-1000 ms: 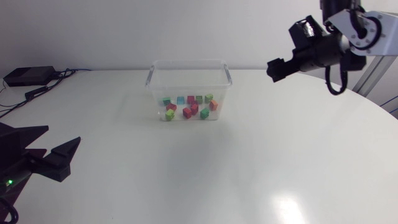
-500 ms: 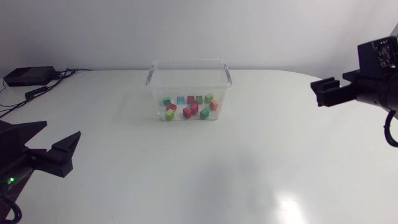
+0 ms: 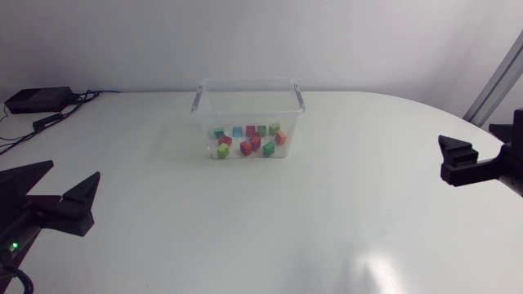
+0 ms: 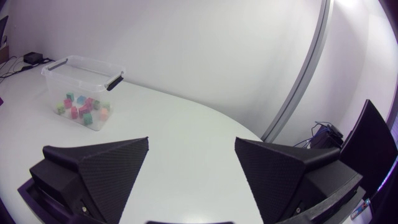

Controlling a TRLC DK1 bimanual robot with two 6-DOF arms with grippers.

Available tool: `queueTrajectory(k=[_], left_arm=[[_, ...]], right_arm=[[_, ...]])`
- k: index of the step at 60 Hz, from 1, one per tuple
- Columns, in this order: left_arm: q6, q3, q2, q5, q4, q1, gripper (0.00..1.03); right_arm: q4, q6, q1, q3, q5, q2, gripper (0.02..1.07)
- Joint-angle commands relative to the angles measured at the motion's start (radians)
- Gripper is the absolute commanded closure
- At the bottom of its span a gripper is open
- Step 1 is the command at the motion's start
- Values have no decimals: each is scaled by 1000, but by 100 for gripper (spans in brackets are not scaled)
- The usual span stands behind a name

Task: Place the duplo bricks in the container

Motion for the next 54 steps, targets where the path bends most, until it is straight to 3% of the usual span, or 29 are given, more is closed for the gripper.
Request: queueTrajectory(k=[1, 54], left_arm=[[-30, -40, -23, -15, 21, -6, 4], [-248, -251, -227, -127, 178, -96, 4]], right_arm=[[22, -32, -9, -57, 21, -47, 7], [208, 257, 42, -492, -45, -502, 7]])
